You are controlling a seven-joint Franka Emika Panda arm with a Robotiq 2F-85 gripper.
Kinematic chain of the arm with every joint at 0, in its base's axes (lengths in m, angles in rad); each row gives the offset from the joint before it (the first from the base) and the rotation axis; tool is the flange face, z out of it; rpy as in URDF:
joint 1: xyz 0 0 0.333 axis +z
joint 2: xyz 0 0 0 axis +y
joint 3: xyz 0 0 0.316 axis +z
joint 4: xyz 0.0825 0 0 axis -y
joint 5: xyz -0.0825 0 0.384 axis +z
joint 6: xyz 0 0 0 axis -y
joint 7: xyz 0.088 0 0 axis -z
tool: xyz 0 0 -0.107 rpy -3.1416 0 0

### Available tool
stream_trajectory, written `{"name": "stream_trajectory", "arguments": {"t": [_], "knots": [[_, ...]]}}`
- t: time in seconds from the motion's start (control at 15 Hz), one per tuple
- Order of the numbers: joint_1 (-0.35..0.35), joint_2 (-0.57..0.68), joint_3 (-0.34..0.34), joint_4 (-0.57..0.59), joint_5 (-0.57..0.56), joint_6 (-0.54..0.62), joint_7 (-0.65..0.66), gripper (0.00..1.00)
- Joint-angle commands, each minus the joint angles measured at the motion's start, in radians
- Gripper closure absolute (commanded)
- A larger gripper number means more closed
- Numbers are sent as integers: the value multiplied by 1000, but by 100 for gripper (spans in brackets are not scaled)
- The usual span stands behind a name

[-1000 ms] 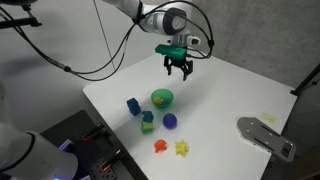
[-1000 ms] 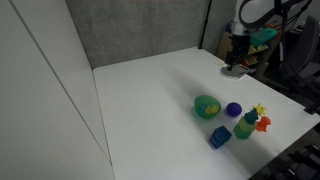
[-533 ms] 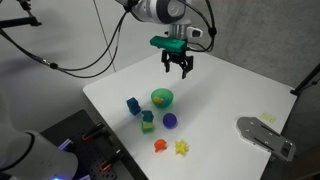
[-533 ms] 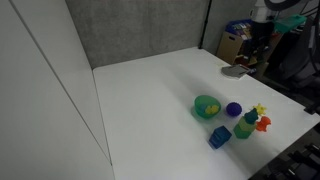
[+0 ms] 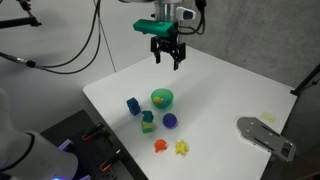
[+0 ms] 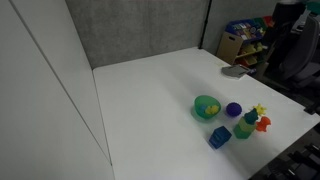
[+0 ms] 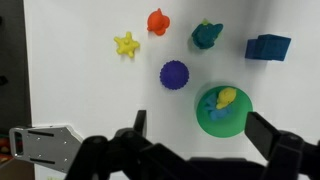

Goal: Put the yellow toy animal in the bowl

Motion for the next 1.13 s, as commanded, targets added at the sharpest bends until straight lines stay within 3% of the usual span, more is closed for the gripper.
{"name": "stream_trajectory", "arguments": {"t": [0.0, 0.47, 1.07], "knots": [[10, -145, 1, -50, 60, -64, -28, 0], [30, -320, -4, -18, 149, -210, -6, 0], [35, -328, -1, -19, 136, -221, 0, 0]]}}
